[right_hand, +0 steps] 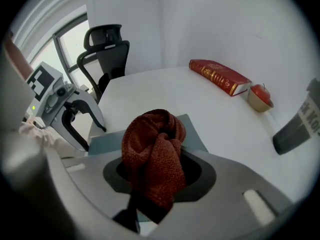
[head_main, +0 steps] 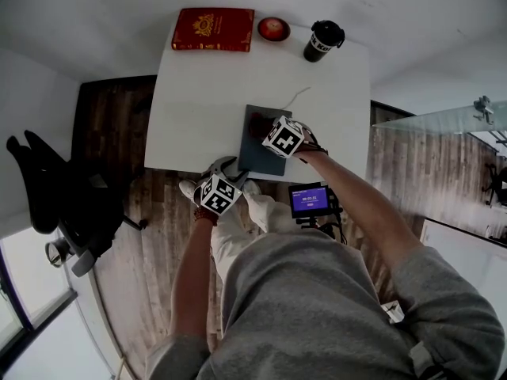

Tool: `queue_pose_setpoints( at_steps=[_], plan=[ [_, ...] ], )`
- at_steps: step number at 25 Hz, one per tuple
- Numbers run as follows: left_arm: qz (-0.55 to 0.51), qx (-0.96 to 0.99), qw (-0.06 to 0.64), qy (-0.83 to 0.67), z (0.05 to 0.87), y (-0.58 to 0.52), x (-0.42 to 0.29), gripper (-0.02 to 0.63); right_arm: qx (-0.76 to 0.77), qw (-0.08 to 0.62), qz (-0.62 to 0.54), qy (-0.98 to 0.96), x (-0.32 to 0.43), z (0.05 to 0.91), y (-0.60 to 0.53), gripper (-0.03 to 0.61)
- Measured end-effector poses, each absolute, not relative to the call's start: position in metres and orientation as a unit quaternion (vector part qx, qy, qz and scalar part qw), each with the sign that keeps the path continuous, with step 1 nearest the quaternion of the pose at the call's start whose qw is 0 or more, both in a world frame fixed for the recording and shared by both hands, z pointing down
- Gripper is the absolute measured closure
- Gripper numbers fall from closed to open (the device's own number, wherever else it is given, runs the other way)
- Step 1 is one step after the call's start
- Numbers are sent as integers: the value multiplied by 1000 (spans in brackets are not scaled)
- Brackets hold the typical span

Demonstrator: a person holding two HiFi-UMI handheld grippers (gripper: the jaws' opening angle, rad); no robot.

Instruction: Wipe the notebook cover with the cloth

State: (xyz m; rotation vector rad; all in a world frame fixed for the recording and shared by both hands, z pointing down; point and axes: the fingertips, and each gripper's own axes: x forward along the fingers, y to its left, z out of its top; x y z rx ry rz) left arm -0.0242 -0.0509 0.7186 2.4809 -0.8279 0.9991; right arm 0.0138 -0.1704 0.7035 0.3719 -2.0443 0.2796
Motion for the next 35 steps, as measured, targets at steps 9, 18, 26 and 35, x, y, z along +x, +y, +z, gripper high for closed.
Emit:
queue_pose_setpoints(
  at_steps=[9,18,26,35],
  plan=[
    [352,873,169,-291,719,-50,-24,403,114,481,138,-858,10,703,-136,428],
    [350,873,170,-293,719,-52,-23,403,72,476,131,-867,10,703,-102,428],
    [350,874,170,-293,719,-50,-24,403,31,475,129,-870,6,705,-73,426],
    [350,874,167,-294,719,-50,-24,403,-31,494,100,-863,8,700,-41,426]
  ],
)
